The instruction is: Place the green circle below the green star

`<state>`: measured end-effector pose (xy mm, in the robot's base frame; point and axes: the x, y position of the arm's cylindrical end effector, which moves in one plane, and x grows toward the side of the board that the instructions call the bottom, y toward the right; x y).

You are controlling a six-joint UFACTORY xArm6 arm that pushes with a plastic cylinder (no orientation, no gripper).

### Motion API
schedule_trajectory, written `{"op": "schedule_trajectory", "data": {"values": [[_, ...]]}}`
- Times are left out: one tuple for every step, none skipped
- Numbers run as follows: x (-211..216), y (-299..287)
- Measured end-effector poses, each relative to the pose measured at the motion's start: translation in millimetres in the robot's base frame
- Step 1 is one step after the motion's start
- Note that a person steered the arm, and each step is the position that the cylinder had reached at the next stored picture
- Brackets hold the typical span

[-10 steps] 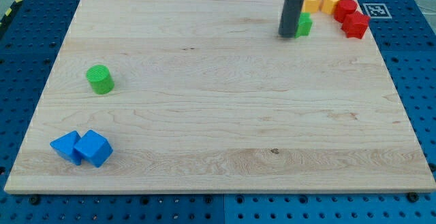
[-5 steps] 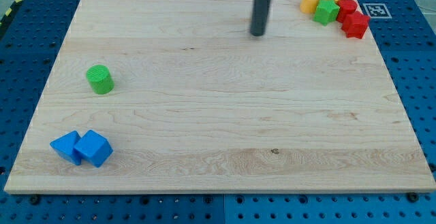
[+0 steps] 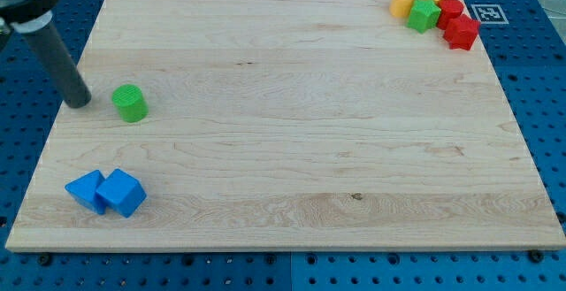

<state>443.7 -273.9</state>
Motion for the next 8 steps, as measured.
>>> {"op": "schedule_trajectory", "data": {"values": [[0, 53], [-12, 132], [-15, 171], [4, 163], [-1, 200], [-44, 267], [-71, 313], [-59, 297]]}}
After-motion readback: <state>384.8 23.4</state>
